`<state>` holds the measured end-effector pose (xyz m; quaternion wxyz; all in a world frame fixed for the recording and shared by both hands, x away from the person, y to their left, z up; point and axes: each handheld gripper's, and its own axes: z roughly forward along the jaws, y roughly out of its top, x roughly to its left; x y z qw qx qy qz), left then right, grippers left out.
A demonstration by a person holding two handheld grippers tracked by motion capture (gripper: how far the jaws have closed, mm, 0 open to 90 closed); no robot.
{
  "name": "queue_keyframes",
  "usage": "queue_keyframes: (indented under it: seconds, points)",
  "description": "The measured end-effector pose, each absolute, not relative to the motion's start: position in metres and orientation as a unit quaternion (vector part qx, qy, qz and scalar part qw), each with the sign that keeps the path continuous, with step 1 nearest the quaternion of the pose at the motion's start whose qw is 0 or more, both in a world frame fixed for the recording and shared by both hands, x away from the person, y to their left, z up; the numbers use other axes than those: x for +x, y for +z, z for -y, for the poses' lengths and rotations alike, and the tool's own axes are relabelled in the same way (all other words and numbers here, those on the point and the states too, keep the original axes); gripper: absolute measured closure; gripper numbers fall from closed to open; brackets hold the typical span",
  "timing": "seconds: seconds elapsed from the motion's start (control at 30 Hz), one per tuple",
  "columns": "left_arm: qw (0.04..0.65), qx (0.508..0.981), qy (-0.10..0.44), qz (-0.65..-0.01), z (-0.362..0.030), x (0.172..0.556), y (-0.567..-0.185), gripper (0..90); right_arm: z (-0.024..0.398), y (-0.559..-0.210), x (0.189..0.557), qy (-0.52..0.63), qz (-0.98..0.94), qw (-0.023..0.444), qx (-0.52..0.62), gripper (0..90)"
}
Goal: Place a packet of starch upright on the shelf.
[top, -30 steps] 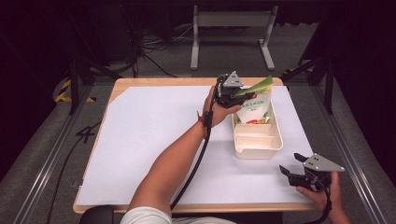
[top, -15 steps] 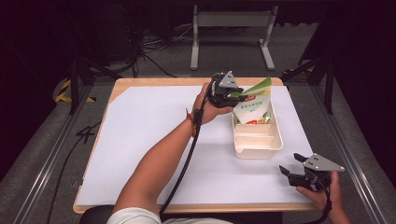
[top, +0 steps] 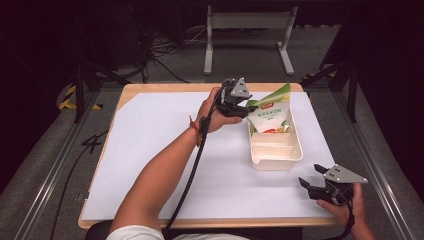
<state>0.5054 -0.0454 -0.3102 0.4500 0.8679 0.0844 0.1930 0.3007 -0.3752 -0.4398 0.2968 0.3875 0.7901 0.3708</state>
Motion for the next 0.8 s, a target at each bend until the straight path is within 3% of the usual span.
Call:
queue_keyframes:
  seconds: [0.63, 0.8]
  points:
    - [0.391, 0.895, 0.193, -0.097, 0.018, 0.498, -0.307, 36.4, 0.375, -0.438, 0.3, 0.371, -0.789, 0.3, 0.388, 26.4]
    - [0.376, 0.898, 0.202, -0.106, 0.009, 0.497, -0.31, 27.9, 0.375, -0.439, 0.301, 0.37, -0.791, 0.296, 0.387, 26.4]
